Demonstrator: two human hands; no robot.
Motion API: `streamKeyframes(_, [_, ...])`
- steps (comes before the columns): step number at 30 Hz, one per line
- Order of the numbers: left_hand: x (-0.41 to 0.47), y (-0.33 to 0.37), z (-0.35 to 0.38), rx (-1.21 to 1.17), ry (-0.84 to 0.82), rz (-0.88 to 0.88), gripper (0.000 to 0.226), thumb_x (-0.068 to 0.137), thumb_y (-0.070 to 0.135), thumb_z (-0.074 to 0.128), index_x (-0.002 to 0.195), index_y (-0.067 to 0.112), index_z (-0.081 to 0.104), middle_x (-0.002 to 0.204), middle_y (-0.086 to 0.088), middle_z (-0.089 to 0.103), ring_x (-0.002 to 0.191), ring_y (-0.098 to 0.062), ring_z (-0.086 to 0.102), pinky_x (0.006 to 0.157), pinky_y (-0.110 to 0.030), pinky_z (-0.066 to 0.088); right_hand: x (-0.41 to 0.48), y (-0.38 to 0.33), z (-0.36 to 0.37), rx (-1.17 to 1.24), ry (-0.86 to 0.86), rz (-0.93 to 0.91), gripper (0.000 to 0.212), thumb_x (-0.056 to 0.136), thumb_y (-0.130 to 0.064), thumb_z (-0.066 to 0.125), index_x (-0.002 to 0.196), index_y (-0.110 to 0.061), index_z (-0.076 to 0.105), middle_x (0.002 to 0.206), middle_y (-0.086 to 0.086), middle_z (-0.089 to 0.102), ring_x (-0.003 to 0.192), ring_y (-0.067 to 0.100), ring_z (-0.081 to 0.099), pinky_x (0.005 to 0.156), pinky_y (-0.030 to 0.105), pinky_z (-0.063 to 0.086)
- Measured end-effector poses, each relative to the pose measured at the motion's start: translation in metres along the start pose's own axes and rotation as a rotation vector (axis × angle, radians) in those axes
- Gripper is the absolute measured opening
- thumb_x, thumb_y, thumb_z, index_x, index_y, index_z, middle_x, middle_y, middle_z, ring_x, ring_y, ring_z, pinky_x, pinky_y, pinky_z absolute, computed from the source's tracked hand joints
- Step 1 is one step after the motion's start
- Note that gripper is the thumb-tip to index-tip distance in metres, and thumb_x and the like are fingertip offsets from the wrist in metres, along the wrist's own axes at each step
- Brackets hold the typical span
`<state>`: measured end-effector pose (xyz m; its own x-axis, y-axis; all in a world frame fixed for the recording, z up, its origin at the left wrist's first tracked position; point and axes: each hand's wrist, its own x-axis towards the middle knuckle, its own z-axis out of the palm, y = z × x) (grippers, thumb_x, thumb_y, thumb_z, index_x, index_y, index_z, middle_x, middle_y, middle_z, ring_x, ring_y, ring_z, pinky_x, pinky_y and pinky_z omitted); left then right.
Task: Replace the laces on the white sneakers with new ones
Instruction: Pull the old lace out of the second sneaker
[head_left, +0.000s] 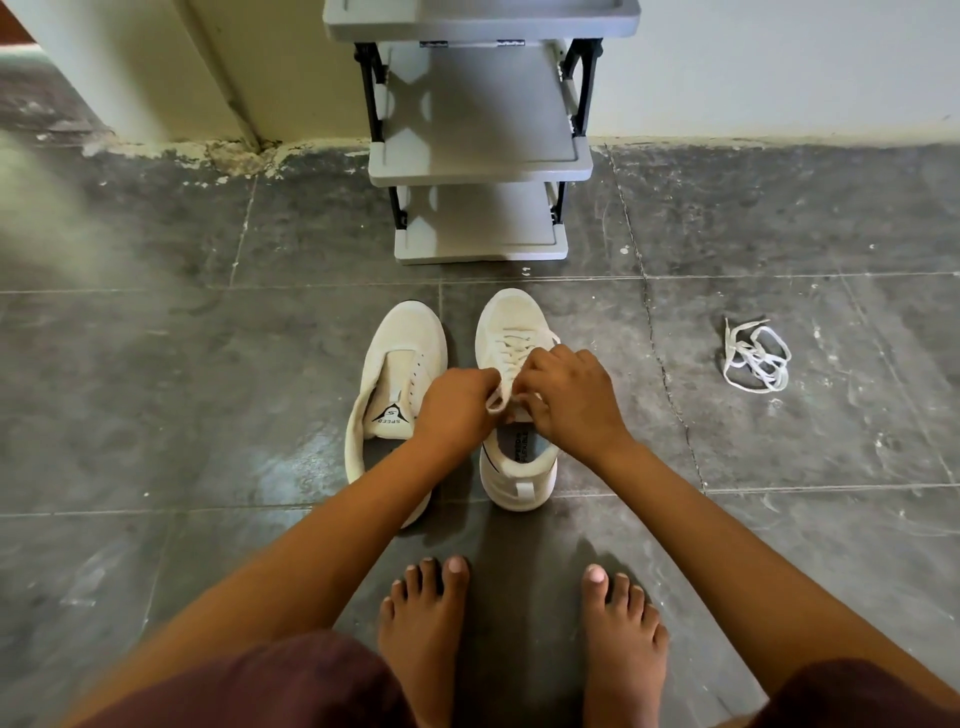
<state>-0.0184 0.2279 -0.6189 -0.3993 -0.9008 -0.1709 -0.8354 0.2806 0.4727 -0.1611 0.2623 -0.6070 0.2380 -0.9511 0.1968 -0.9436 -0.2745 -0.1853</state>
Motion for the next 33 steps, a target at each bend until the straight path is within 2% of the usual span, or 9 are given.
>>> streamKeyframes(3, [-0.002, -0.003, 0.0, 0.015, 0.01, 0.011, 0.017, 0.086, 0.025, 0.063, 0.087, 0.008, 0.063, 0.084, -0.011, 0.066, 0.078, -0.026, 0.06, 0.067, -0.033, 0.046, 0.005, -0.006, -0.007, 0.613, 0.041, 0.246, 0.002, 0.084, -0.008, 0.064, 0.083, -0.01, 0.064, 0.089, 0.0, 0.062, 0.081, 0.013, 0.056, 0.07, 0.013, 0.039])
streamKeyframes(6, [-0.002, -0.003, 0.003, 0.001, 0.017, 0.016, 0.02, 0.087, 0.027, 0.062, 0.09, 0.007, 0.065, 0.085, -0.011, 0.067, 0.077, -0.025, 0.06, 0.071, -0.036, 0.05, 0.003, -0.011, -0.012, 0.859, 0.08, 0.331, 0.009, 0.084, -0.004, 0.065, 0.082, -0.012, 0.061, 0.084, -0.004, 0.06, 0.075, 0.004, 0.055, 0.066, 0.005, 0.042])
streamKeyframes(10, [0.001, -0.001, 0.002, 0.011, 0.013, 0.031, 0.02, 0.087, 0.028, 0.063, 0.087, 0.008, 0.063, 0.085, -0.01, 0.067, 0.073, -0.021, 0.057, 0.066, -0.033, 0.046, -0.002, -0.002, -0.004, 0.677, 0.001, 0.428, 0.006, 0.087, -0.015, 0.064, 0.091, -0.012, 0.062, 0.097, 0.001, 0.061, 0.078, 0.009, 0.055, 0.073, 0.023, 0.049])
streamKeyframes(15, [-0.001, -0.003, 0.0, -0.006, 0.012, 0.027, 0.023, 0.088, 0.03, 0.061, 0.088, 0.007, 0.064, 0.085, -0.01, 0.067, 0.08, -0.026, 0.061, 0.07, -0.036, 0.047, -0.019, 0.01, 0.008, 0.144, -0.16, 0.184, 0.034, 0.088, -0.024, 0.061, 0.121, -0.016, 0.056, 0.116, 0.006, 0.053, 0.096, 0.023, 0.056, 0.07, 0.036, 0.052])
streamKeyframes(20, [-0.003, 0.001, -0.001, -0.002, 0.014, 0.016, 0.013, 0.089, 0.021, 0.058, 0.087, 0.009, 0.062, 0.085, -0.01, 0.066, 0.08, -0.025, 0.061, 0.072, -0.034, 0.049, -0.017, 0.004, 0.005, -0.074, 0.004, -0.038, 0.02, 0.06, -0.004, 0.083, 0.076, -0.006, 0.071, 0.086, 0.011, 0.066, 0.058, 0.025, 0.06, 0.04, 0.025, 0.046])
streamKeyframes(23, [-0.003, 0.002, -0.001, 0.009, 0.01, 0.016, 0.014, 0.089, 0.02, 0.058, 0.089, 0.007, 0.063, 0.086, -0.011, 0.066, 0.081, -0.026, 0.061, 0.077, -0.039, 0.051, -0.011, 0.003, 0.007, 0.029, -0.004, 0.025, 0.015, 0.067, -0.006, 0.078, 0.08, -0.003, 0.072, 0.091, 0.011, 0.064, 0.067, 0.027, 0.06, 0.05, 0.028, 0.045])
streamKeyframes(25, [-0.002, 0.0, -0.001, 0.028, 0.021, 0.017, 0.017, 0.089, 0.023, 0.058, 0.084, 0.007, 0.062, 0.082, -0.011, 0.065, 0.077, -0.026, 0.06, 0.072, -0.039, 0.05, -0.008, 0.006, 0.009, 0.274, -0.026, 0.197, 0.015, 0.078, -0.013, 0.072, 0.089, -0.003, 0.07, 0.096, 0.007, 0.058, 0.079, 0.025, 0.058, 0.06, 0.031, 0.045])
streamKeyframes(28, [-0.002, -0.004, 0.0, 0.023, 0.038, 0.003, 0.024, 0.089, 0.027, 0.058, 0.073, 0.01, 0.056, 0.075, -0.008, 0.062, 0.07, -0.023, 0.057, 0.063, -0.034, 0.044, -0.006, 0.006, 0.009, 0.671, -0.06, 0.375, 0.017, 0.077, -0.014, 0.076, 0.086, -0.001, 0.07, 0.088, -0.001, 0.052, 0.083, 0.02, 0.057, 0.07, 0.029, 0.047])
streamKeyframes(33, [-0.002, -0.006, -0.001, 0.015, 0.041, -0.031, 0.022, 0.089, 0.026, 0.057, 0.076, 0.009, 0.06, 0.078, -0.008, 0.065, 0.072, -0.022, 0.058, 0.062, -0.032, 0.042, -0.001, -0.002, 0.01, 0.923, -0.157, 0.524, 0.013, 0.075, -0.009, 0.076, 0.086, -0.006, 0.069, 0.092, 0.002, 0.055, 0.09, 0.018, 0.058, 0.082, 0.028, 0.049])
